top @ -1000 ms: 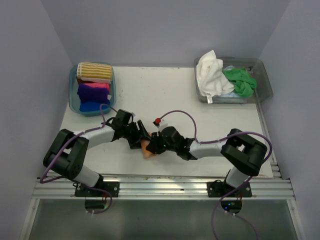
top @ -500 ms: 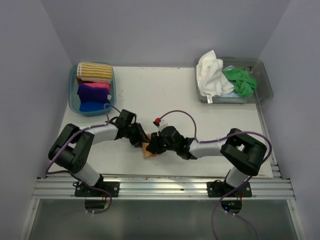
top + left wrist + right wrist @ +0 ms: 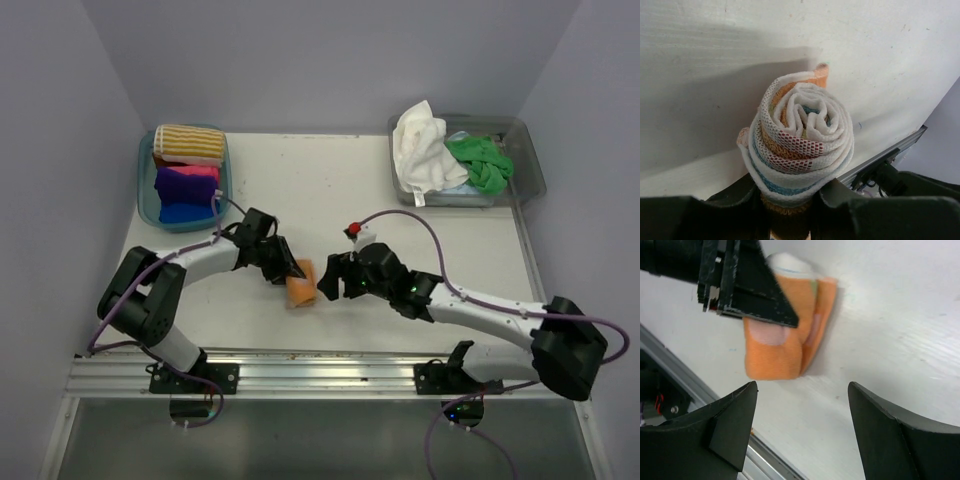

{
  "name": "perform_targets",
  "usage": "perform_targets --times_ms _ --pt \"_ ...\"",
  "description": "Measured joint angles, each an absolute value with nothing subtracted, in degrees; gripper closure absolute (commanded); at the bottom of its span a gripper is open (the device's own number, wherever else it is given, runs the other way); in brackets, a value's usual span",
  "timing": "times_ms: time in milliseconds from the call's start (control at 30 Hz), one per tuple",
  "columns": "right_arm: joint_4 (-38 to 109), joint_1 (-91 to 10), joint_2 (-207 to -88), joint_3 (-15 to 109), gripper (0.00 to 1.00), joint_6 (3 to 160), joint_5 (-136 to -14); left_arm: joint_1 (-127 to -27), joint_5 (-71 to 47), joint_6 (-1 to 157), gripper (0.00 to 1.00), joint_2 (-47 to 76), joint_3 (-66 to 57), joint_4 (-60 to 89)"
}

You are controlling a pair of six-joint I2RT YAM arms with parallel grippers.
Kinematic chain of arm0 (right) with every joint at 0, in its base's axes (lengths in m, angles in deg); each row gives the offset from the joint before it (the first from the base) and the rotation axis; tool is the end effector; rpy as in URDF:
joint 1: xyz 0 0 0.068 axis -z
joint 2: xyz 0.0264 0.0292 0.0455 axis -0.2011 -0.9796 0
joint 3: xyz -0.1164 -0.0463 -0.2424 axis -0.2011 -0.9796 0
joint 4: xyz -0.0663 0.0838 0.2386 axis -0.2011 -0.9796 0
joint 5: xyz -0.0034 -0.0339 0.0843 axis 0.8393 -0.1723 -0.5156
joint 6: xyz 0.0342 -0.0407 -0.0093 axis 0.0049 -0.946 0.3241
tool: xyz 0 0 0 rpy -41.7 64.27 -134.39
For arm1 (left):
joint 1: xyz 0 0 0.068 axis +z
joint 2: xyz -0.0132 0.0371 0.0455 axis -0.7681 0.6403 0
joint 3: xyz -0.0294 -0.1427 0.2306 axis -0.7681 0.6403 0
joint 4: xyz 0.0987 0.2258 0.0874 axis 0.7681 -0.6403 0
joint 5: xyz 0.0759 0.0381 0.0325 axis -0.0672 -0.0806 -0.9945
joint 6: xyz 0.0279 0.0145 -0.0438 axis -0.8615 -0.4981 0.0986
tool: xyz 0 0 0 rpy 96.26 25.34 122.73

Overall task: Roll the towels
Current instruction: Place the rolled towel into the container

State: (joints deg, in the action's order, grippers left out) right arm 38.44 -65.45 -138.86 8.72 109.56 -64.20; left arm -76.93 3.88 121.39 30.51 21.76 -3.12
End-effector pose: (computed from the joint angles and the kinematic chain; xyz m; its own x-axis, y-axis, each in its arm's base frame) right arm 0.1591 0.2141 0.2143 -0.7043 0.0018 -0.7099 -0.4541 0.7675 0.4525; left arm 0.2537 -0.1440 0.1501 -0.9298 -0.3677 0.0152 -0.3037 0.7432 -0.5962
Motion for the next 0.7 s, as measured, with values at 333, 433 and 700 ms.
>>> perform_targets --times_ms 333,433,700 --pt "26.3 -59.3 -125.0 6.7 0.23 109.1 -55.5 -70.6 4.9 119.4 1.00 26.3 16.7 -8.8" --pt "24.4 -59.2 -125.4 6.2 0.23 109.1 -55.1 -65.6 5.0 117.8 1.00 23.6 13.1 -12.4" --pt "23.5 -59.2 -127.3 6.1 0.23 109.1 -55.2 -49.4 6.7 111.7 1.00 22.7 -1.7 -20.2"
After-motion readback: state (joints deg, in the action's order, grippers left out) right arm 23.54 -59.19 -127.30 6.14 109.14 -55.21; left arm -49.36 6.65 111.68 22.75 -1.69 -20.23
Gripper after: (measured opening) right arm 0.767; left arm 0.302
